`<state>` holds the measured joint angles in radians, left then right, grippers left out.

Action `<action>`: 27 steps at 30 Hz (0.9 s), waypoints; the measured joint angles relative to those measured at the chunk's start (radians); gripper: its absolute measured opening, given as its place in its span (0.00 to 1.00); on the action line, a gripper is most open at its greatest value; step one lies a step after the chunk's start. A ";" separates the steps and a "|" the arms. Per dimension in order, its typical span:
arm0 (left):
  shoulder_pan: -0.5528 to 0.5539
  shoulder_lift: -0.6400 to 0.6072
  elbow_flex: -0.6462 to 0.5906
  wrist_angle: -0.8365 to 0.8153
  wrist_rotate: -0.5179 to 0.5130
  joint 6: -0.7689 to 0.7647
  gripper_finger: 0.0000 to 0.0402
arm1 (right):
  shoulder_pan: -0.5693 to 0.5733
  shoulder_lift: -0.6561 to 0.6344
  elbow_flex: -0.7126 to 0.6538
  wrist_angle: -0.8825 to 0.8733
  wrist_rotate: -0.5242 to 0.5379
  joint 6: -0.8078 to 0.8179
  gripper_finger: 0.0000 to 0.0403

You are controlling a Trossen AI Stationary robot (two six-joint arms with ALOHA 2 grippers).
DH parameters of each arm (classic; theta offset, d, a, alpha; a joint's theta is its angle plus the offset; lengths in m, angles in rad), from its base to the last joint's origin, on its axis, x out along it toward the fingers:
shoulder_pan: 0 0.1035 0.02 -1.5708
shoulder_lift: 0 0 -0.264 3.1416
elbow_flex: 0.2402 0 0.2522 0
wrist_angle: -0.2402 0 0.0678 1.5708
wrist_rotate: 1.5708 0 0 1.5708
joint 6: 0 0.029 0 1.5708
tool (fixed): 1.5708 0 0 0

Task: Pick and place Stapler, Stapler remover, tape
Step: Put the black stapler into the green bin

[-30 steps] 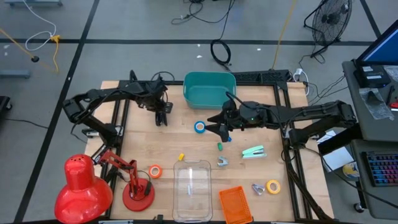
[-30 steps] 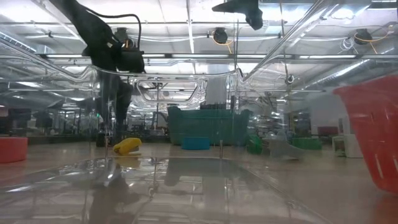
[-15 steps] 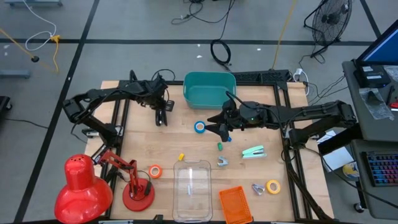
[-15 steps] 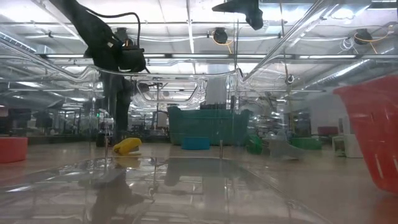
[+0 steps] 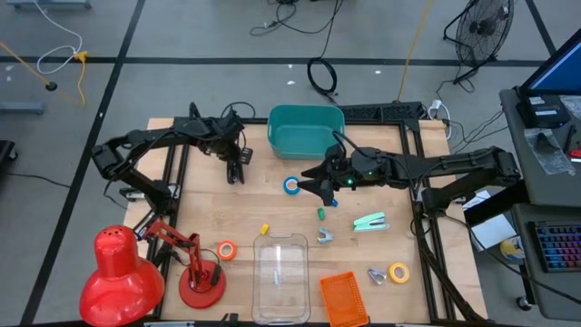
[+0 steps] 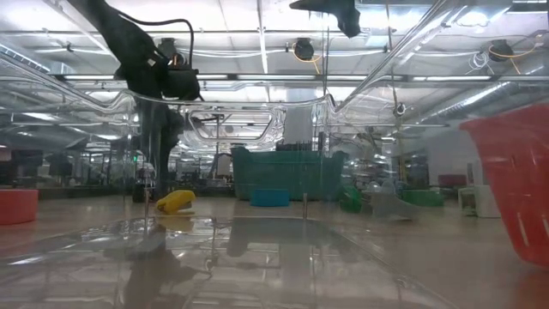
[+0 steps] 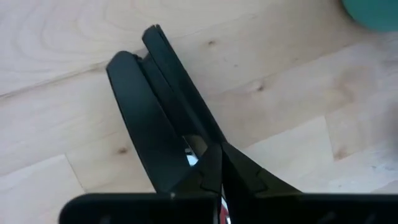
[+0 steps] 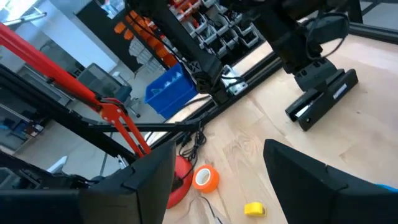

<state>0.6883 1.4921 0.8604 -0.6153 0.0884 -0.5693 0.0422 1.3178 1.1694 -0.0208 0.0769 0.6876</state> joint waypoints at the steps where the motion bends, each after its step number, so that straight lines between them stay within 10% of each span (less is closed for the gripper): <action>1: 0.000 0.000 0.000 0.002 -0.001 0.002 0.01 | 0.000 0.000 0.000 0.002 0.000 0.000 0.59; 27: -0.048 0.123 0.001 0.166 0.006 -0.020 0.00 | 0.019 0.000 0.000 0.002 0.002 0.008 0.59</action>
<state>0.6403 1.6150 0.8619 -0.4489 0.0947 -0.5895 0.0612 1.3178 1.1694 -0.0189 0.0784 0.6956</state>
